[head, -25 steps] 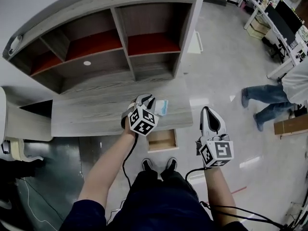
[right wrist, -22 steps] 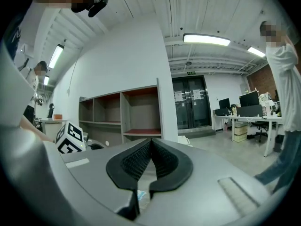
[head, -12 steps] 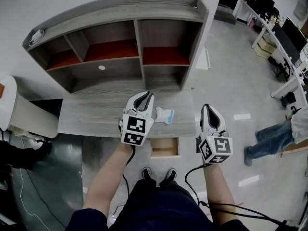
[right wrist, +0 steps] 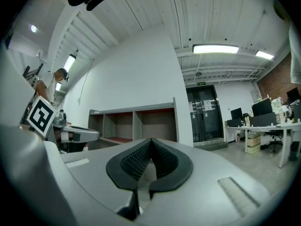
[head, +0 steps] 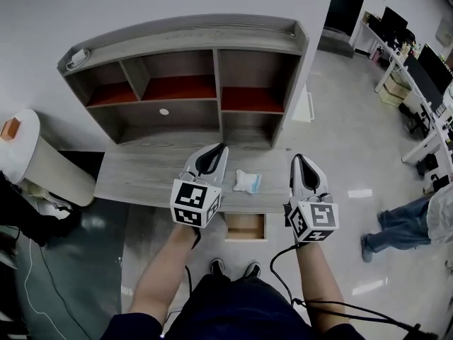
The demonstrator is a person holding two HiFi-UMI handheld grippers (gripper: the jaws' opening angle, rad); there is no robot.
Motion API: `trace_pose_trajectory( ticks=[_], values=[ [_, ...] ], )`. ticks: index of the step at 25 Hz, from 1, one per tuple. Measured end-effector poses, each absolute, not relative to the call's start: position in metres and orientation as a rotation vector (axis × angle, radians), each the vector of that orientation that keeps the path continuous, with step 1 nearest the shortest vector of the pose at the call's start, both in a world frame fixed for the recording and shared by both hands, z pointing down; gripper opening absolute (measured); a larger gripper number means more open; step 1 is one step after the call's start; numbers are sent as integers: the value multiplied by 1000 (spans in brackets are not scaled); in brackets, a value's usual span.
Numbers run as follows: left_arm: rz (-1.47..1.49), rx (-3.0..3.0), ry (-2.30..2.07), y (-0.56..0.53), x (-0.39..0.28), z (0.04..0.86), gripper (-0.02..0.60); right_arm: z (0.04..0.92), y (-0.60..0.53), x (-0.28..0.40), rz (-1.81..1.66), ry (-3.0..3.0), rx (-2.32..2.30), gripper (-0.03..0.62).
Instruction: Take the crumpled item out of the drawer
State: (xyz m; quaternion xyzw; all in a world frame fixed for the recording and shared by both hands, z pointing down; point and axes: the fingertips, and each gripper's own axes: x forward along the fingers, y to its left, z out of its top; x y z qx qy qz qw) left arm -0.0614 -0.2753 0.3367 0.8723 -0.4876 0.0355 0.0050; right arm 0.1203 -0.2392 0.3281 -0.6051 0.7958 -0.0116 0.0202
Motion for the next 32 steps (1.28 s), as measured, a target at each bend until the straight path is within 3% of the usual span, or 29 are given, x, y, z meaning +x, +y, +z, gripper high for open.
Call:
trace_pose_trajectory(
  ticks=[32],
  values=[
    [-11, 2724, -1633, -248, -80, 300, 5, 290, -213, 118, 103, 2482, -1823, 6]
  ],
)
